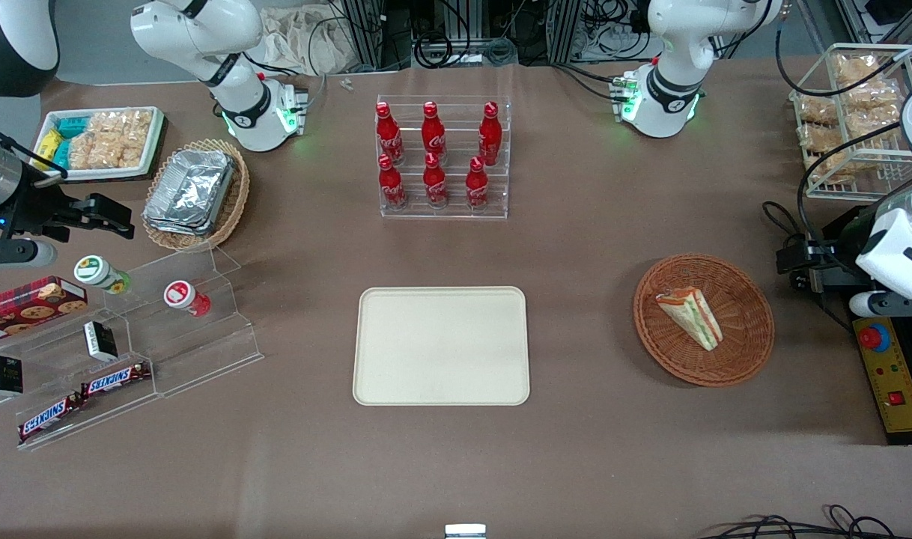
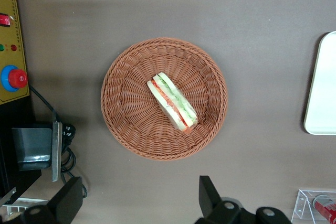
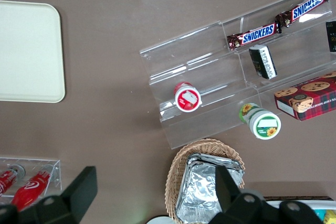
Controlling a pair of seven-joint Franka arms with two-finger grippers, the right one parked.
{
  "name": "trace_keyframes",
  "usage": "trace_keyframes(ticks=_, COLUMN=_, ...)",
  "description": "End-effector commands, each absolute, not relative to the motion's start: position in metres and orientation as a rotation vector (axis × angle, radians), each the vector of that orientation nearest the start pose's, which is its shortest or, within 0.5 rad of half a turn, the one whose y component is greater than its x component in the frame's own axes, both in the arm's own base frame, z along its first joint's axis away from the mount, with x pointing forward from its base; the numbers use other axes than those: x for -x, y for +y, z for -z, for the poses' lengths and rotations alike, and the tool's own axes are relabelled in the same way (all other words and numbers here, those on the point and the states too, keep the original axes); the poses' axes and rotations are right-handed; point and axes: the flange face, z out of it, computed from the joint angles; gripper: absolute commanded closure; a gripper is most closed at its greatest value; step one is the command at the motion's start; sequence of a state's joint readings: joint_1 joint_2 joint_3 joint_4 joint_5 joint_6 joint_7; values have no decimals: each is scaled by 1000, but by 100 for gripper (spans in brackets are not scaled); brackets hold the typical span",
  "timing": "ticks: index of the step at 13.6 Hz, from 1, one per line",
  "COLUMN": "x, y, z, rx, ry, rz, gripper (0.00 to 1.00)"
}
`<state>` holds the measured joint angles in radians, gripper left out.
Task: Place sandwich from basket to tray
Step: 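Move the left gripper over the sandwich in the wicker basket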
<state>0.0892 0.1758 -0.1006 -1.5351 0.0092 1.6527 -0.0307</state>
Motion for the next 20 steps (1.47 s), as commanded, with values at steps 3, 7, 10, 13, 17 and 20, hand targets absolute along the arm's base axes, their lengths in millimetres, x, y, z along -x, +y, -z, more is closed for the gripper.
trace_keyframes(ticks=3, x=-614, y=0, z=-552, rx=3147, ry=-10, rz=-80, gripper=1)
trace_keyframes(ticks=7, x=-611, y=1, z=-540, rx=3143, ry=1, rz=-131, gripper=1)
trace_keyframes(ticks=10, x=-605, y=0, z=-507, rx=3144, ry=-20, rz=-196, gripper=1)
trace_keyframes(ticks=13, x=-592, y=-1, z=-461, rx=3135, ry=-153, rz=-175, gripper=1)
trace_keyframes(ticks=17, x=-577, y=-3, z=-384, rx=3115, ry=-441, rz=-42, gripper=2)
trace_keyframes(ticks=20, x=-583, y=-5, z=-338, rx=3074, ry=-733, rz=10, gripper=2)
